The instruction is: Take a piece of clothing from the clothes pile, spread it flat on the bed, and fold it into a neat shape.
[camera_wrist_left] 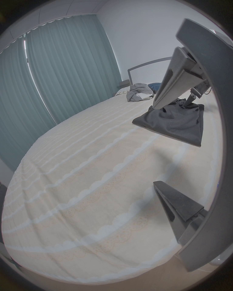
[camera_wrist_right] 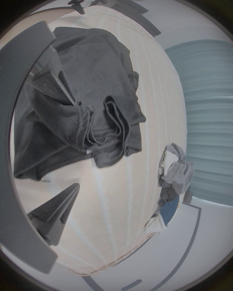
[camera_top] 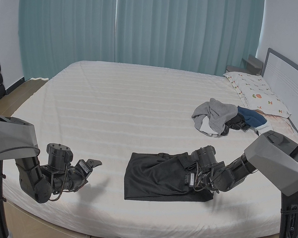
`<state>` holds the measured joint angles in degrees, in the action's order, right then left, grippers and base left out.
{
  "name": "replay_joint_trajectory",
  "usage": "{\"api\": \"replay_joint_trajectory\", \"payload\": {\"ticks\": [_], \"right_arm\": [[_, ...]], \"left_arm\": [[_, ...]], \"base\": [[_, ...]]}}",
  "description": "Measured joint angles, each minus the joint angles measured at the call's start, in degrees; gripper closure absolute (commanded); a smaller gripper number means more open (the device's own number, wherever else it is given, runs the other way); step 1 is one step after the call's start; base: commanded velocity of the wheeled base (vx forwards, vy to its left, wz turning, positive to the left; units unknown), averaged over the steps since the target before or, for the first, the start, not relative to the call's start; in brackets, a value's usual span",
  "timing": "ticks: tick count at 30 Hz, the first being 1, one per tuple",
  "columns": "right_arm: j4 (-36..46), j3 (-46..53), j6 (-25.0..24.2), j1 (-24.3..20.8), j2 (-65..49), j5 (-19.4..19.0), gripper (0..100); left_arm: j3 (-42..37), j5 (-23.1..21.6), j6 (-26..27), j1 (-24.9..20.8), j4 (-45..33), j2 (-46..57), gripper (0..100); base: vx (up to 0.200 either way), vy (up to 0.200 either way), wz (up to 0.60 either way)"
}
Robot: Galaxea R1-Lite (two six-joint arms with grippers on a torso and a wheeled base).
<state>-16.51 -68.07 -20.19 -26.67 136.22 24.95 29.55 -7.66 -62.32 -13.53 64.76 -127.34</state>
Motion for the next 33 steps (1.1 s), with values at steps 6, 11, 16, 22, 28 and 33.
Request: {"api": "replay_joint_trajectory", "payload": {"ticks": [6,11,16,22,28,33], "right_arm": [[-2.9,7.2,-1.0,3.8,-4.4,-4.8,0],[-6.6,14.9,-1.2,6.8,-7.4,-9.1,0],[-13.4,22.2,-1.1,10.1,-9.1,-13.8,0],[-19.3,28.4,0.5,13.1,-11.3,-18.8,0],[-21.4,27.9,-1.1,14.0,-14.2,-22.6,0],[-21.3,24.0,-9.7,11.6,-15.5,-24.9,0]], "left_arm": [[0.0,0.0,0.0,0.0,0.0,0.0,0],[0.0,0.0,0.1,0.0,0.0,-0.1,0],[0.0,0.0,0.1,0.0,0.0,-0.1,0],[0.0,0.0,0.1,0.0,-0.1,-0.1,0],[0.4,0.1,0.1,0.0,0.0,-0.2,0],[0.3,0.1,0.8,0.1,0.0,-0.2,0]], "base": [[0.000,0.000,0.00],[0.000,0.000,0.00],[0.000,0.000,0.00],[0.000,0.000,0.00],[0.033,0.000,0.00],[0.200,0.000,0.00]]}}
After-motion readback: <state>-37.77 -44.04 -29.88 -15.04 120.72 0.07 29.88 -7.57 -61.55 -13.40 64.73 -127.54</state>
